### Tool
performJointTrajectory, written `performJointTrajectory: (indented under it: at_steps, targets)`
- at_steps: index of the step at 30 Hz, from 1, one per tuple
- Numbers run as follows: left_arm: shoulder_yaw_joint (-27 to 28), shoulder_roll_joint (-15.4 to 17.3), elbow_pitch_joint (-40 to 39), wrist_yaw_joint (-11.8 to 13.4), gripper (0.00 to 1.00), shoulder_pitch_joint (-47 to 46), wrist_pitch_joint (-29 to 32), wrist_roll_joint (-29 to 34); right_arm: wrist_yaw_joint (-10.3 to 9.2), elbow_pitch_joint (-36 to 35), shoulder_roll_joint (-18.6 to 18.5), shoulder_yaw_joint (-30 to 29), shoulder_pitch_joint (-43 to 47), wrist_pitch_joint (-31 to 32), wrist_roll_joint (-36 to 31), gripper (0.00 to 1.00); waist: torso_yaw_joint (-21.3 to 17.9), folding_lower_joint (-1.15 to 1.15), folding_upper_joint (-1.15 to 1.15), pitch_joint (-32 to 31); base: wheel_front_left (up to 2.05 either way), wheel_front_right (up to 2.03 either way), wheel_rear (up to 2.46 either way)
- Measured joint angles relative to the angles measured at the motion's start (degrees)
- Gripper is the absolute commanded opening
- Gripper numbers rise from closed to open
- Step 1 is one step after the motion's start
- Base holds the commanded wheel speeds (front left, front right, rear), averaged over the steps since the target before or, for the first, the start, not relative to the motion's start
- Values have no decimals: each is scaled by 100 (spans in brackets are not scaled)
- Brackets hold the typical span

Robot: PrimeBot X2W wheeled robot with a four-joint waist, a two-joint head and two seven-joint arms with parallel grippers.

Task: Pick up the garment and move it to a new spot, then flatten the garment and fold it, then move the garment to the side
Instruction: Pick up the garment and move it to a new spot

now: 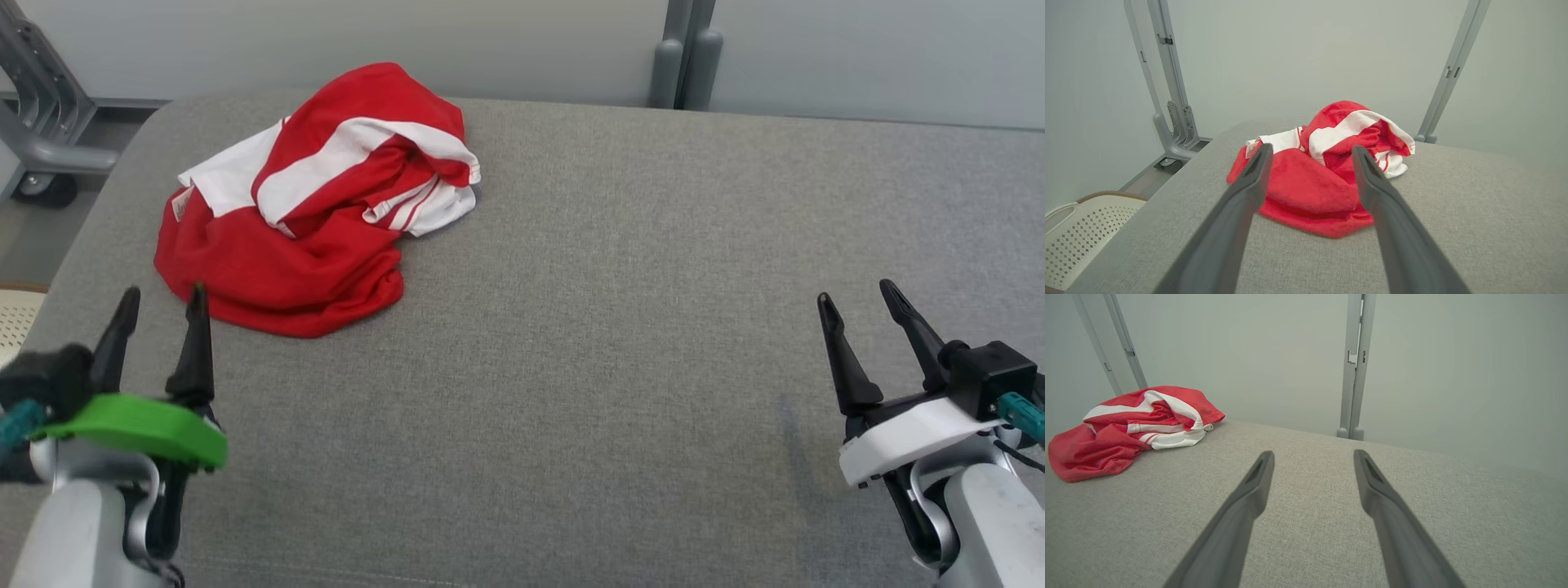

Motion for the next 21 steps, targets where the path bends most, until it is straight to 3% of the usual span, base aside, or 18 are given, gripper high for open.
performJointTrajectory:
  at_steps: [4,10,17,21]
  targets:
    - [59,12,209,-43,100,-734,731,-402,67,-32,-3,144,-194,-1,-92,100,-6,0,0,285,0,0,0]
    - [252,386,433,-36,100,-1606,1582,-569,94,-44,-12,311,-425,-1,-144,100,-59,0,0,662,0,0,0]
    - [669,611,754,93,100,-2594,2728,-1196,123,-98,27,423,-863,-1,-165,100,-235,1,0,1198,0,0,0]
    - [1006,781,866,304,100,-3041,3254,-1549,125,-168,70,470,-1217,-2,-165,100,-395,1,0,1496,0,0,0]
